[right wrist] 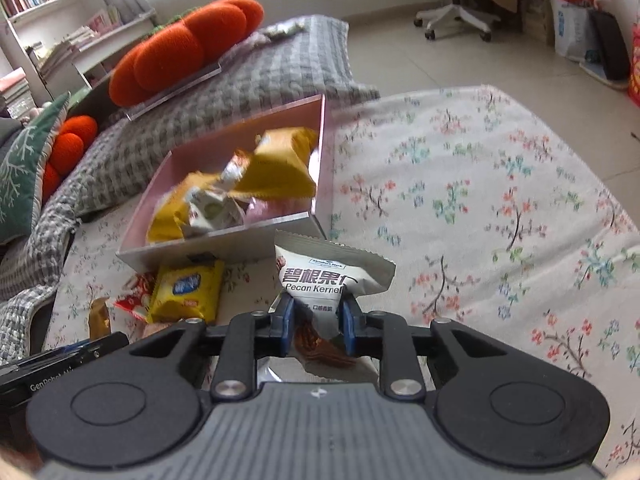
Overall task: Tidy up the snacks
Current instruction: 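Carry gold bar and pecan packet into the pink box and open both grippers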
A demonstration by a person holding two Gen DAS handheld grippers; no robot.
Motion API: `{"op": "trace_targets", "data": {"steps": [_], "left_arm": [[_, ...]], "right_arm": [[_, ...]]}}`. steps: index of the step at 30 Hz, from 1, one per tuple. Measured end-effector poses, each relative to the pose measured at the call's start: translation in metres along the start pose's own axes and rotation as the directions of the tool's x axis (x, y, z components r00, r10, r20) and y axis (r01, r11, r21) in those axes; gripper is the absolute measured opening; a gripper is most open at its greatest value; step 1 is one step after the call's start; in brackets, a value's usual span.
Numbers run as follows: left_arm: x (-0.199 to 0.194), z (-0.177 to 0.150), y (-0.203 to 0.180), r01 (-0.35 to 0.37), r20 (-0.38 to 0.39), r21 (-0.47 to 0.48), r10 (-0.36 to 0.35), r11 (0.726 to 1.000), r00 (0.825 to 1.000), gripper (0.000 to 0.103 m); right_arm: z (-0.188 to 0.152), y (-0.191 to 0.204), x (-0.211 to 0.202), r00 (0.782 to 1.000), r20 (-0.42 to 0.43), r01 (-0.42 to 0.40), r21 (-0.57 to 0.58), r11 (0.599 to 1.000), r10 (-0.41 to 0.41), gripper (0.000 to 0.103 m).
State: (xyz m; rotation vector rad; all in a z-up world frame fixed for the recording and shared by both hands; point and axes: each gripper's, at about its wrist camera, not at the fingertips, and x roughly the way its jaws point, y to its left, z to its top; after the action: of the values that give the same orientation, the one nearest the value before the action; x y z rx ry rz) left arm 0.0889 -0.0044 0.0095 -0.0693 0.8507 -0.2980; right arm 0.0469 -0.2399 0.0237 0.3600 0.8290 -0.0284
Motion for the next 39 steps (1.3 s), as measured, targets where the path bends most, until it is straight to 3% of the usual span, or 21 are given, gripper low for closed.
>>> {"op": "trace_targets", "data": {"steps": [7,15,24,28,34,39], "left_arm": [[0.002,0.024,0.004,-0.001,0.023,0.007,0.001,1.000,1.000,0.028],[0.013,0.075,0.001,0.009,0.089,0.068,-0.015,0.998,0.996,0.028],[0.065,0.131,0.001,-0.017,0.109,0.160,0.000,0.987,0.994,0.028],[0.090,0.139,0.008,0.028,0.057,0.167,-0.038,0.986,0.998,0.028],[0.112,0.138,0.009,0.018,0.038,0.209,-0.026,0.978,0.999,0.029],[0.117,0.136,0.017,0.028,0.026,0.171,-0.033,0.985,0.999,0.032]], "right_arm": [[0.008,0.010,-0.007,0.998,0.043,-0.051,-0.029,0.998,0.052,0.021],[0.034,0.032,-0.002,0.993,0.084,-0.080,-0.103,0.992,0.089,0.022],[0.068,0.065,0.032,0.991,0.076,-0.090,-0.190,0.978,0.106,0.022],[0.082,0.075,0.050,0.988,0.078,-0.115,-0.187,0.976,0.131,0.022],[0.089,0.084,0.082,0.991,0.052,-0.110,-0.180,0.977,0.121,0.021],[0.093,0.083,0.095,0.994,0.057,-0.087,-0.162,0.983,0.097,0.017]]}}
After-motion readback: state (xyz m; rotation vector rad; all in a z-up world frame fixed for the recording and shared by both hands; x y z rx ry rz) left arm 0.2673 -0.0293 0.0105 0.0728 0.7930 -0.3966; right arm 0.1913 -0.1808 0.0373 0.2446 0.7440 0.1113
